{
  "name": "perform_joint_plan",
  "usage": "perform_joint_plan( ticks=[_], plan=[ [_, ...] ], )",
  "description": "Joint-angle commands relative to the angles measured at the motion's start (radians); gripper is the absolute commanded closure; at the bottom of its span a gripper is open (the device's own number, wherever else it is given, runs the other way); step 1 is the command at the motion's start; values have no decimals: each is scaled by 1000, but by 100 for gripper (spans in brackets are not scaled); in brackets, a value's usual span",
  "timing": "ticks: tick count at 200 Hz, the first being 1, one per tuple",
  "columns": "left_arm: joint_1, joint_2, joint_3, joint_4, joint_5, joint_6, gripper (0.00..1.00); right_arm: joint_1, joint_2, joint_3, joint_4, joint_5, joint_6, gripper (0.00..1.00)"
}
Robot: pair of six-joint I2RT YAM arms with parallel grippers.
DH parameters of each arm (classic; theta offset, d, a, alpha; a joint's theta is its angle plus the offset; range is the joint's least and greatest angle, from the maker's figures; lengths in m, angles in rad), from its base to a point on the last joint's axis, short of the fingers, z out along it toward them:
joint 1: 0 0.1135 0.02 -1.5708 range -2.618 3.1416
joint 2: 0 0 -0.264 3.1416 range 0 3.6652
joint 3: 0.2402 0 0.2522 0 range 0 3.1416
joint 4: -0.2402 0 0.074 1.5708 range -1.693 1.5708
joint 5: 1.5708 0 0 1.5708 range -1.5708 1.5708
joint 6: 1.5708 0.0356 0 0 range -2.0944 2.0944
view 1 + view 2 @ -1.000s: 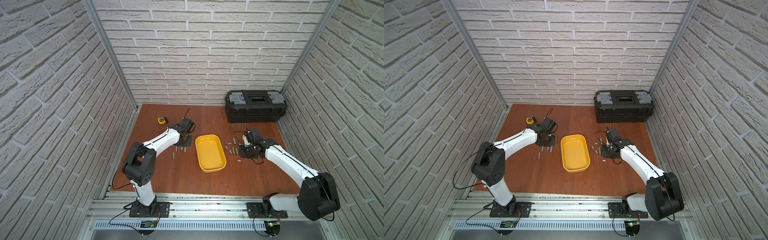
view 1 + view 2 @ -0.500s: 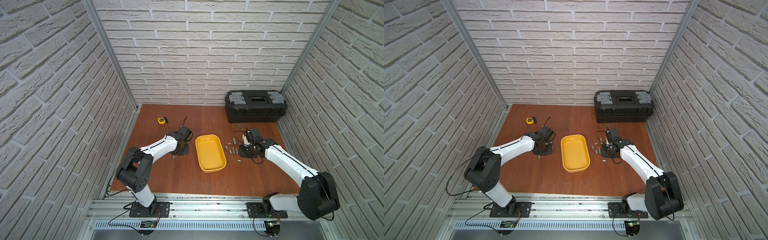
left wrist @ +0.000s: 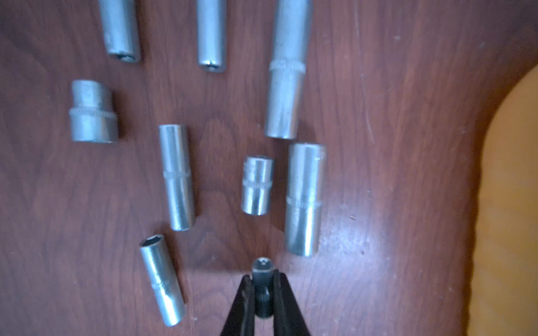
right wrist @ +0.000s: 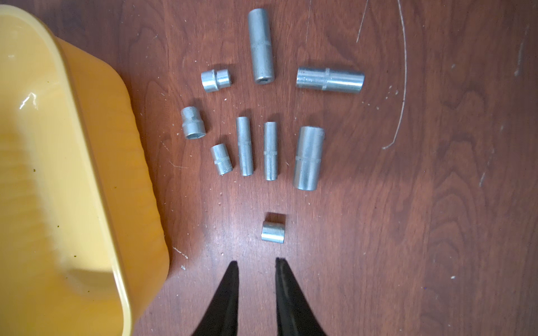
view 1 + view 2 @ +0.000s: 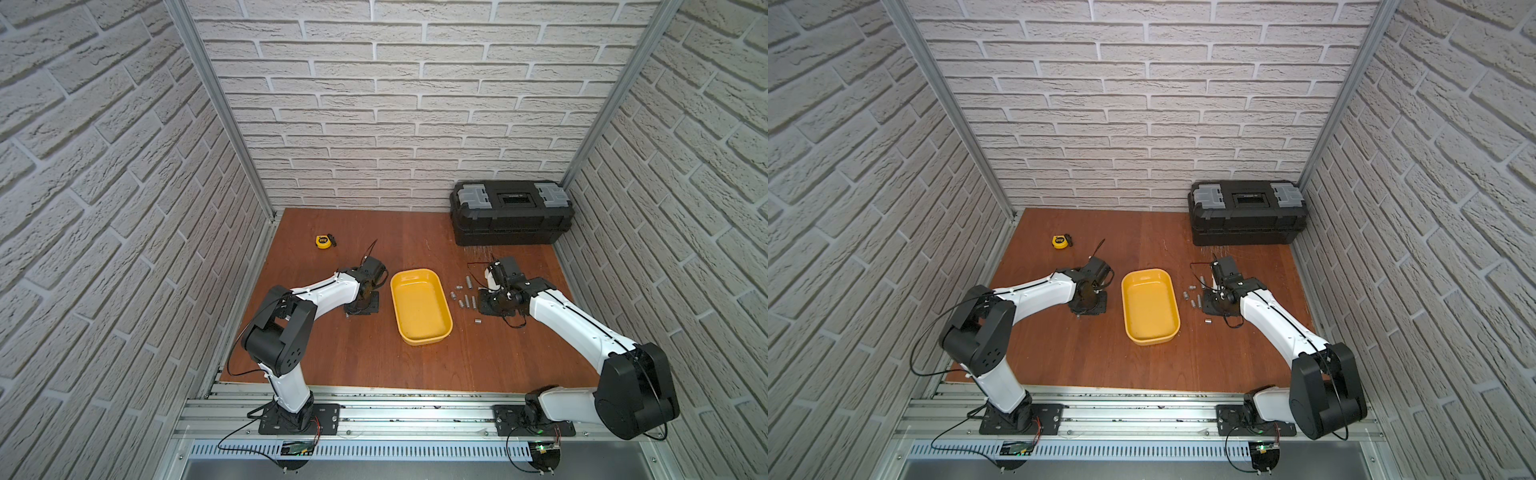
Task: Take out the socket from the storage box
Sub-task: Place the socket head at the center of the board.
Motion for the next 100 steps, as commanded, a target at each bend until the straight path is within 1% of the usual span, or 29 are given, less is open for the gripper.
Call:
perform_joint_plan(
  ticks=[1,53,100],
  plan=[
    [-4,14,-14,23,4,-20,92,-9,1,-11,15,5,-1,75],
    [-5,24,-11,20,5,-16,89,-9,-2,-14,12,8,-3,75],
    [-5,6,-19,20,-10,-18,83,-9,0,-7,10,7,-6,75]
  ],
)
